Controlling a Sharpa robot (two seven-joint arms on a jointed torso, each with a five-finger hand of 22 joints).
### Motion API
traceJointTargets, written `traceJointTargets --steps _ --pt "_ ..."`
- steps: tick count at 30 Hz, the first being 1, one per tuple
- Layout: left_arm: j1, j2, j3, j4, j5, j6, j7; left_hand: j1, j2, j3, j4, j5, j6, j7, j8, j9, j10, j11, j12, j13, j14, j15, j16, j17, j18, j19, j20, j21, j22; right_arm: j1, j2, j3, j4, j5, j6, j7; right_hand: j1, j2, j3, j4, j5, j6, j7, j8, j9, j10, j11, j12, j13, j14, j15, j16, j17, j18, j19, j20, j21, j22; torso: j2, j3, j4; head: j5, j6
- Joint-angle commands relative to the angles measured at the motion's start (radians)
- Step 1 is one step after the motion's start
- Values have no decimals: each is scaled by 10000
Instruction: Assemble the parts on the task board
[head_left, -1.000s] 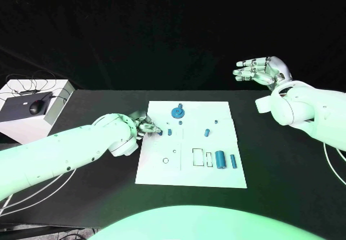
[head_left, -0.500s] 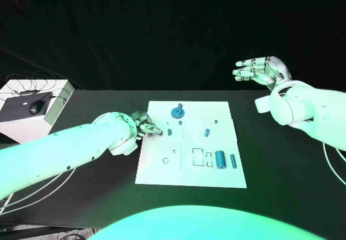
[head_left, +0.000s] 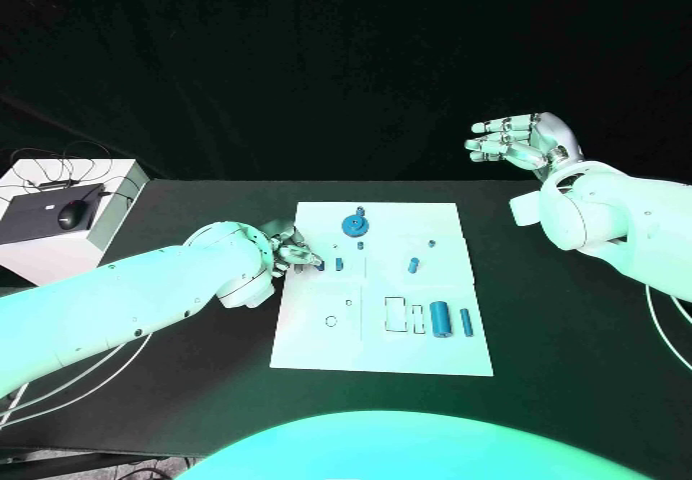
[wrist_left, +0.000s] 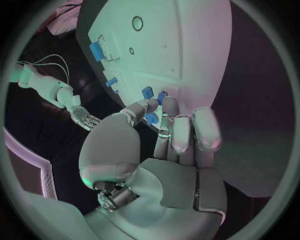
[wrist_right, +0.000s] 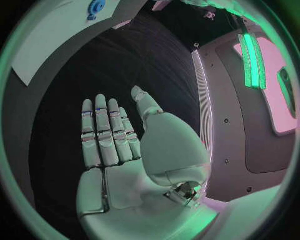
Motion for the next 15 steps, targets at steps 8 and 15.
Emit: traceJointTargets --steps 8,15 --pt "317 62 1 -53 161 847 121 187 93 1125 -1063 40 172 -92 -36 -17 52 -104 -37 33 -5 -55 85 20 -131 156 -128 99 1321 2 25 7 -25 10 92 72 3 1 16 30 36 8 18 6 1 -40 -1 15 -13 -78 1 -27 -10 -106 -71 -14 -15 4 -3 -1 4 3 1" --pt "693 157 2 -196 448 2196 78 201 110 1074 -1094 44 206 -92 -120 -25 46 -96 -63 42 -7 -42 86 12 -174 126 -136 122 1330 1 36 7 -40 10 102 71 3 1 16 30 36 8 18 6 1 -40 -1 15 -13 -78 1 -27 -10 -106 -71 -14 -15 4 5 -6 1 -10 1"
